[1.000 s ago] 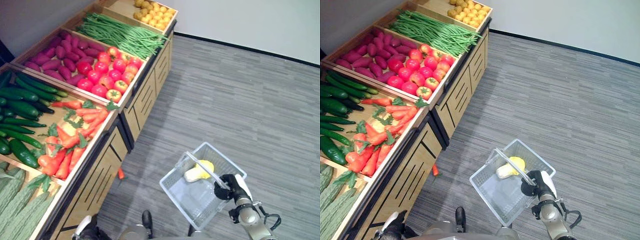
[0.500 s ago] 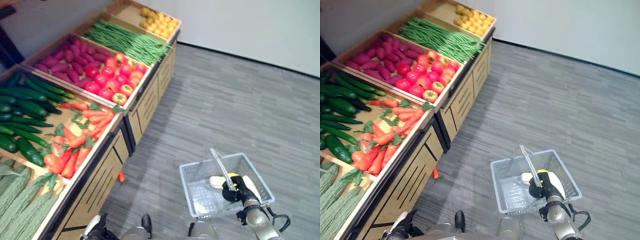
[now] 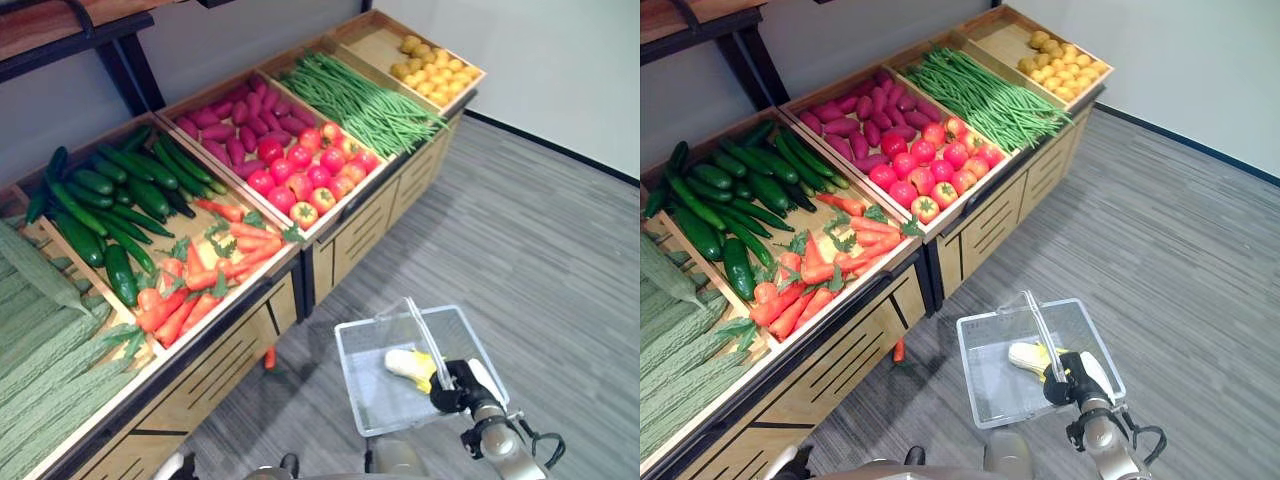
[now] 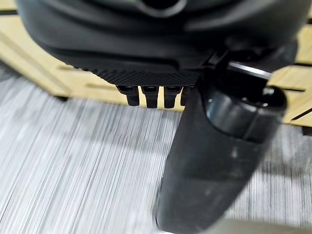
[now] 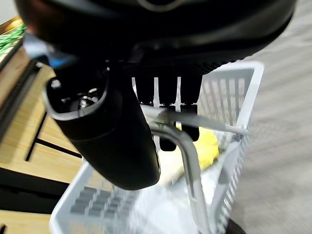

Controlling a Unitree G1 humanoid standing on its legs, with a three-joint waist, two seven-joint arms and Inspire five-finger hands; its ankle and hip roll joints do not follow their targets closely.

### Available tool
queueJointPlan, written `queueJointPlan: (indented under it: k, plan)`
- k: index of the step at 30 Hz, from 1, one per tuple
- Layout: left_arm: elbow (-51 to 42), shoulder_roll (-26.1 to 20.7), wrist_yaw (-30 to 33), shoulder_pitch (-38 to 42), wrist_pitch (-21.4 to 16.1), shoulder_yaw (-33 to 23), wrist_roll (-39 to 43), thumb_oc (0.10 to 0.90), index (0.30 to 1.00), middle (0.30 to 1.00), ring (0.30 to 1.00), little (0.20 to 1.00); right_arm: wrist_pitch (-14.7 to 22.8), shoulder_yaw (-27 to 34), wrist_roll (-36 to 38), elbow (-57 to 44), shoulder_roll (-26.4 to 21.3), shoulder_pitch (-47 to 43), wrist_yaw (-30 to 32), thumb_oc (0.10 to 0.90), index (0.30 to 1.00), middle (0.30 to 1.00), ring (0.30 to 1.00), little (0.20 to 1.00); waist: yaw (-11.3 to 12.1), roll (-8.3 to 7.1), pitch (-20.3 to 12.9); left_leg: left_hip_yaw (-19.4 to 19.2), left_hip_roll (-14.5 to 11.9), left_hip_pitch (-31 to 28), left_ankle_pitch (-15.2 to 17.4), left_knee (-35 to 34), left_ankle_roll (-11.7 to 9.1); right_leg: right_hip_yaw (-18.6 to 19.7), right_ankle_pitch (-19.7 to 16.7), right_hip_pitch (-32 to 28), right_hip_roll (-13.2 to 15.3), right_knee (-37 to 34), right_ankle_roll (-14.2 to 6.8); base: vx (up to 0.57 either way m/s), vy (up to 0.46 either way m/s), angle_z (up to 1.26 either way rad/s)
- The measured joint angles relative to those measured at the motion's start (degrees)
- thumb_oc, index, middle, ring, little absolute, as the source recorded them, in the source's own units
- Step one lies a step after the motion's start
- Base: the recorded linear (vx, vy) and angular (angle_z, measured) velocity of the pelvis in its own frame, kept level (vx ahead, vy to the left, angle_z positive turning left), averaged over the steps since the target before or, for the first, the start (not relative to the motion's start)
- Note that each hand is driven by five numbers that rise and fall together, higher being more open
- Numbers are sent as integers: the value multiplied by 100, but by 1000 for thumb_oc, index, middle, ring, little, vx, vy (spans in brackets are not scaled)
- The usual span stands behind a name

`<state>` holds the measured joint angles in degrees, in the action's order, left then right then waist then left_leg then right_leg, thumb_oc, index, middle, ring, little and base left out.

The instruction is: Get the vegetables into the basket

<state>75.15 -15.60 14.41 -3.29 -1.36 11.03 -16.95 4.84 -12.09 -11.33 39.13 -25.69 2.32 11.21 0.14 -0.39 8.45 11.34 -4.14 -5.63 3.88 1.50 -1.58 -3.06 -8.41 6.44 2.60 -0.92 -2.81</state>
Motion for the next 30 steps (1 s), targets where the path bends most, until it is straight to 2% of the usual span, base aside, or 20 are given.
queueJointPlan:
  k: [1, 2, 4, 6, 7, 9, 11, 12, 13, 16, 17, 19, 20, 21, 24, 26, 27, 28, 30]
  plan:
    - [-9, 8, 1, 35, -3, 4, 1, 900, 1000, 1000, 1000, 1000, 0, -5, 0, -8, -84, -49, -13, 400, 300, 300, 300, 300, 43, -1, 0, 17, -37, 80, -23, 107, -38, -104, 12, -31, -24, -19, 23, 71, -226, 79]
    - [-47, 50, 0, 137, -7, 8, 2, 900, 1000, 1000, 1000, 1000, 7, -4, 1, -27, -302, -159, -13, 400, 300, 300, 300, 300, 44, -1, 0, 51, -91, 210, -184, 220, -288, -357, 103, -116, -49, -55, 153, 53, -156, 71]
    - [-130, 86, 5, 150, -32, 11, 2, 900, 1000, 1000, 1000, 1000, 24, 11, 3, -24, -404, -294, -3, 400, 300, 300, 300, 300, 51, -4, 2, -76, -159, 210, -291, 215, -421, -431, 171, -147, -91, -31, 248, 29, -92, 44]
    - [-138, 130, 0, 218, -37, 13, 3, 900, 1000, 1000, 1000, 1000, 83, 23, 4, -48, -434, -444, 15, 400, 300, 300, 300, 300, 55, 14, 2, -112, -212, 221, -362, 228, -465, -484, 252, -183, -156, -9, 340, 54, -168, 30]
    - [-141, 154, 8, 408, -27, 83, 7, 900, 1000, 1000, 1000, 1000, 109, 66, 32, -92, -466, -387, 86, 400, 300, 300, 300, 300, -19, 1, 18, -226, -182, 467, -455, 481, -554, -710, 350, -251, -105, -75, 344, 40, -128, 81]
    - [-177, 165, 15, 605, -32, 181, 12, 900, 1000, 1000, 1000, 1000, 95, 65, 43, -90, -530, -288, 101, 400, 300, 300, 300, 300, -90, -25, 37, -610, -166, 688, -545, 679, -603, -968, 388, -348, -49, -192, 320, 26, -94, 93]
    - [-358, 164, 18, 721, -20, 223, 1, 900, 1000, 1000, 1000, 1000, 90, 102, 45, -108, -524, -111, 128, 400, 300, 300, 300, 300, -159, -13, 81, -1441, -282, 736, -694, 588, -555, -1329, 390, -423, -9, -251, 466, 27, -58, 79]
    - [-379, 147, 36, 737, -8, 221, 2, 900, 1000, 1000, 1000, 1000, 73, 103, 45, -108, -502, -43, 130, 400, 300, 300, 300, 300, -181, 38, 130, -1789, -392, 691, -653, 586, -526, -1466, 428, -472, -37, -231, 557, 73, -62, 96]
    - [-489, 145, 23, 734, 39, 286, -1, 900, 1000, 1000, 1000, 1000, 71, 180, 45, -158, -482, 181, 151, 400, 300, 300, 300, 300, -247, 85, 187, -2432, -493, 723, -702, 539, -483, -1733, 513, -604, -45, -348, 545, 70, -34, 101]
    - [-552, 162, 20, 768, 70, 308, -11, 900, 1000, 1000, 1000, 1000, -38, 375, 44, -147, -480, 517, 170, 400, 300, 300, 300, 300, -321, 187, 234, -2900, -400, 813, -755, 143, -420, -2100, 529, -639, 47, -423, 453, 52, 58, 75]
    - [-556, 165, 20, 711, 76, 307, -42, 900, 1000, 1000, 1000, 1000, -58, 376, 44, -135, -480, 528, 169, 400, 300, 300, 300, 300, -308, 227, 240, -2947, -382, 791, -779, -25, -386, -2113, 521, -628, 41, -408, 416, 119, 167, 27]
    - [-540, 209, -81, 462, 125, 353, -132, 900, 1000, 1000, 1000, 1000, -61, 429, 32, -142, -484, 488, 173, 400, 300, 300, 300, 300, -313, 371, 213, -3069, -424, 631, -853, -507, -286, -2051, 460, -635, 39, -403, 211, 141, 198, -17]
    - [-542, 248, -86, 353, 119, 352, -156, 900, 1000, 1000, 1000, 1000, -60, 454, 13, -142, -500, 483, 179, 400, 300, 300, 300, 300, -307, 377, 214, -3053, -435, 582, -897, -610, -230, -1999, 446, -650, 35, -401, 148, 68, 108, -30]
    - [-509, 292, -97, 308, 117, 358, -229, 900, 1000, 1000, 1000, 1000, -65, 493, -1, -138, -494, 485, 187, 400, 300, 300, 300, 300, -305, 384, 214, -3088, -328, 506, -941, -652, -239, -1940, 434, -681, 141, -363, 37, 78, 145, -16]
    - [-612, 281, -98, 335, 97, 397, -228, 900, 1000, 1000, 1000, 1000, -114, 576, -6, -89, -425, 508, 230, 400, 300, 300, 300, 300, -289, 285, 239, -3088, 8, 443, -769, -649, 1, -1887, 436, -641, 501, -144, -99, 107, 210, 9]
    - [-697, 174, -68, 449, 75, 331, -221, 900, 1000, 1000, 1000, 1000, -114, 502, -7, -38, -319, 382, 227, 400, 300, 300, 300, 300, -223, 181, 258, -3065, 214, 383, -662, -646, 156, -1697, 448, -642, 694, 2, -124, 96, 266, 13]
    - [-763, 51, -52, 505, 46, 278, -206, 900, 1000, 1000, 1000, 1000, -66, 488, 15, 304, -58, 147, 242, 400, 300, 300, 300, 300, -128, 23, 240, -3055, 288, 353, -616, -645, 224, -1565, 471, -640, 771, 61, -169, 54, 245, 14]
    - [-771, 0, -51, 559, 35, 280, -201, 900, 1000, 1000, 1000, 1000, -81, 485, 44, 487, 93, 19, 248, 400, 300, 300, 300, 300, -91, -58, 229, -3044, 314, 345, -607, -637, 240, -1558, 513, -626, 816, 125, -225, 1, 158, 12]
    - [-846, -42, -61, 602, 16, 361, -192, 900, 1000, 1000, 1000, 1000, -41, 369, 45, 778, 190, -253, 266, 400, 300, 300, 300, 300, -38, -97, 236, -2992, 379, 350, -581, -645, 306, -1524, 543, -431, 953, 572, -296, 12, 176, 10]
